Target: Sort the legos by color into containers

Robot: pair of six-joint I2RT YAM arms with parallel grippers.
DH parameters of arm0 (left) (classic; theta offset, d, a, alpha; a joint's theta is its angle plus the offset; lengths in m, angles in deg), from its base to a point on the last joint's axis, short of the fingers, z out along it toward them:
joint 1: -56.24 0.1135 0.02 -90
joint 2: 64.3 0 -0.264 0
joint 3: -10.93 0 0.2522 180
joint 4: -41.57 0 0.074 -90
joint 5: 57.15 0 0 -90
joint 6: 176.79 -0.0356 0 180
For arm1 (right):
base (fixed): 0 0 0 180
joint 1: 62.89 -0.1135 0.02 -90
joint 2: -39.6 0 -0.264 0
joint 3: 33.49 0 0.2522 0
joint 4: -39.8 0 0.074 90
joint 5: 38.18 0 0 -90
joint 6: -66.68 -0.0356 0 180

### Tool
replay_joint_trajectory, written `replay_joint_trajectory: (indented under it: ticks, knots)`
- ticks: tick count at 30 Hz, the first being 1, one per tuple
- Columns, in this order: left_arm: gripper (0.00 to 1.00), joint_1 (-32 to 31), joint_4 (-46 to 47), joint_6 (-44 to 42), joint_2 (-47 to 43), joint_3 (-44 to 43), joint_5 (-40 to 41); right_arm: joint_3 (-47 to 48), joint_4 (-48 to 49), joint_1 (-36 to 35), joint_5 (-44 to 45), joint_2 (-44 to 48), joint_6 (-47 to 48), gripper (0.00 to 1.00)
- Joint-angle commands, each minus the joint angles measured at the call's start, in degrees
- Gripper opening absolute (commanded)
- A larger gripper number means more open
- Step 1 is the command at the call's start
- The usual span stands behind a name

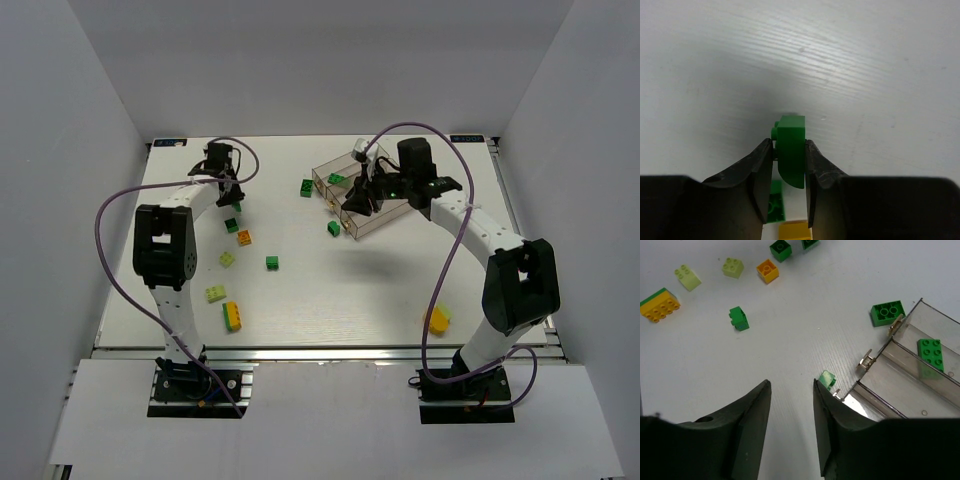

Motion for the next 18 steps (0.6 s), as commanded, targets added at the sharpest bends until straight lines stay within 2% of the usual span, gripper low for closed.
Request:
replay_joint_trajectory:
  ticks: [1, 4, 5, 6, 8, 11, 18]
  knots:
    - [0.13, -0.6, 1.8, 4.0, -3.9, -3.7, -6.0, 1.1, 0.4, 0.9, 3.3, 2.7, -1.6, 0.42]
    - [0.11, -1.9, 7.0, 8.2, -6.2, -3.0, -13.4, 0.2, 1.6, 2.6, 4.5, 3.5, -4.5, 0.2]
    - [0.11, -2.3, 8.4, 9.4, -6.5, -2.8, -17.1, -0.1, 2.2, 3.1, 4.7, 3.7, -5.3, 0.09]
    - [0.1, -2.6, 9.8, 10.8, -6.8, -2.6, -19.0, -0.3, 2.3, 3.5, 5.2, 4.0, -6.0, 0.06]
    - [0.1, -3.7, 14.0, 15.2, -6.8, -2.3, -22.9, -1.1, 2.6, 4.8, 5.5, 4.5, -7.3, 0.02]
    - [0.1, -5.6, 19.7, 20.9, -5.3, -2.7, -26.0, -1.8, 2.7, 5.6, 6.1, 5.4, -7.5, 0.02]
    - [0.1, -10.9, 25.8, 29.4, 3.0, -12.3, -29.5, -3.5, 3.1, 7.1, 6.2, 6.9, -8.0, 0.04]
